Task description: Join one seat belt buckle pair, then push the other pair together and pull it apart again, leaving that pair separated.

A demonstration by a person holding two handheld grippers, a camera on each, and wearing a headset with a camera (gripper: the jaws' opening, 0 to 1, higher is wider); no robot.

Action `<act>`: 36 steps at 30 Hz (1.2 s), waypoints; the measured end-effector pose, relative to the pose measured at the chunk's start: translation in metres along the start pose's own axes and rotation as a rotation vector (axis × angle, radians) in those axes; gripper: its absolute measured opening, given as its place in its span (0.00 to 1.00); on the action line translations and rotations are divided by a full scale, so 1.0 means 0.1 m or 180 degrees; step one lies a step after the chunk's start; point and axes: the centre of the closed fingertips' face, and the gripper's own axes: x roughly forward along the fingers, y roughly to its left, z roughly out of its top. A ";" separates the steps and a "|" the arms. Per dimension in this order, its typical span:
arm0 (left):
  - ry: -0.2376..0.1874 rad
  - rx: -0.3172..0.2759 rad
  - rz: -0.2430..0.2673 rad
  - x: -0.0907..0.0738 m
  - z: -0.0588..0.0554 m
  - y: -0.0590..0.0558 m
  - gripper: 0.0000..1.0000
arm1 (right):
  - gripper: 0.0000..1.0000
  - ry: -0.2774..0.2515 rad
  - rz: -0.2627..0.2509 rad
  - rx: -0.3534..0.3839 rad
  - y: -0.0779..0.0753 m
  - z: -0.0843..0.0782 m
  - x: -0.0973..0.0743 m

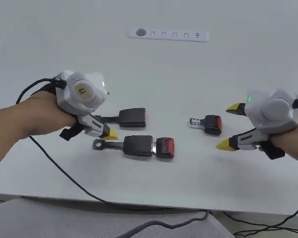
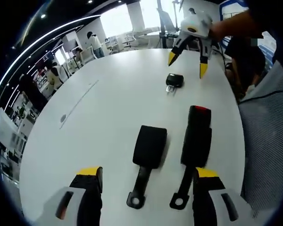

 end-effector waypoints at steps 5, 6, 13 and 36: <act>-0.0040 -0.0184 0.0054 -0.21 -0.17 -0.07 0.90 | 0.65 -0.0149 -0.0066 0.0159 0.14 0.00 -0.10; -0.0036 -0.0229 0.0053 -0.24 -0.21 -0.09 0.91 | 0.66 -0.0174 -0.0080 0.0183 0.16 0.00 -0.11; -0.0065 -0.0452 0.0136 -0.49 -0.43 -0.26 0.96 | 0.74 -0.0380 -0.0163 0.0331 0.36 0.11 -0.26; -0.0276 -0.0902 0.0236 -0.73 -0.58 -0.39 1.00 | 0.99 -0.0752 -0.0455 0.0783 0.53 0.32 -0.46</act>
